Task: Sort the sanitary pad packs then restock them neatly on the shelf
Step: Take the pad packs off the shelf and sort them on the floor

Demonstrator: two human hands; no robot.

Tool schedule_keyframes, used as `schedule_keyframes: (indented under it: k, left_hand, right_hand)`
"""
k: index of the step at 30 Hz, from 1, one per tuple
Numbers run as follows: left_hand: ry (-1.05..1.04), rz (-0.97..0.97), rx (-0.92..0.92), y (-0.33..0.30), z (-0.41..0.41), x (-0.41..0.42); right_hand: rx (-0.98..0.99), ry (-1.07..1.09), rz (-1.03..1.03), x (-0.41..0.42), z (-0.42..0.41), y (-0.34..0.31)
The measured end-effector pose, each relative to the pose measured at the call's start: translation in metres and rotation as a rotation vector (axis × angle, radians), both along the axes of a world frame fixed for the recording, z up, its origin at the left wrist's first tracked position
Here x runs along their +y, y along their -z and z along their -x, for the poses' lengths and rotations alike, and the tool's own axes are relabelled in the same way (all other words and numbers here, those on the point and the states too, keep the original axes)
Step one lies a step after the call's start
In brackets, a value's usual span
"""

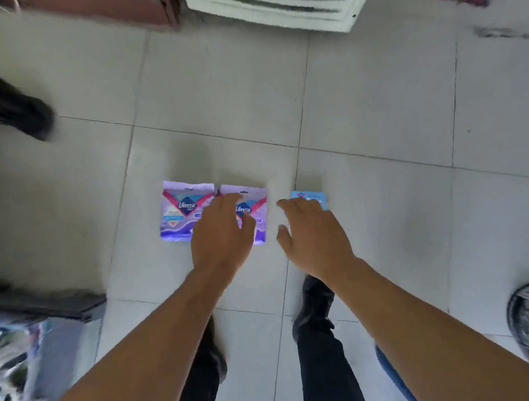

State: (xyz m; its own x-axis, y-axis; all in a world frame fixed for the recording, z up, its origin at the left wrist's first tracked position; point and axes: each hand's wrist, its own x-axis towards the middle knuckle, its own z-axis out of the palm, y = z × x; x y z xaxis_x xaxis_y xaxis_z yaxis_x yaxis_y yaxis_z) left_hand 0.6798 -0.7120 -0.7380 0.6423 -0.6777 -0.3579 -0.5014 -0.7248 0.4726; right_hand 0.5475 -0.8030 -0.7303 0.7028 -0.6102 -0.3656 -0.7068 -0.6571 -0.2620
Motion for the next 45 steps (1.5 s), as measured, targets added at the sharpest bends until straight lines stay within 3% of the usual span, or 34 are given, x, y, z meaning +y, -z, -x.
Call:
schedule_keyframes:
  k: [4,9,19,27,40,45]
  left_hand:
    - [-0.123,0.036,-0.115,-0.113,-0.041,0.073]
    - [-0.432,0.058,-0.268,-0.210,-0.065,0.191]
    - [-1.020,0.047,-0.437,-0.330,-0.023,0.431]
    - [-1.282,-0.017,-0.364,-0.300,-0.010,0.586]
    - [-1.210,0.002,-0.212,-0.187,-0.022,0.664]
    - [-1.175,0.066,-0.186,-0.164,-0.032,0.668]
  right_hand:
    - [-0.109,-0.219,0.055,0.055,-0.067,-0.103]
    - [-0.288,-0.430,0.072,0.137,-0.129,-0.202]
    - [-0.550,-0.906,-0.059,0.367,-0.168,-0.306]
    - [-0.497,-1.164,-0.155,0.519,-0.198,-0.272]
    - [-0.364,-1.435,0.271,0.600,-0.244,-0.169]
    - [-0.490,-1.408,0.442,0.611,-0.253,-0.145]
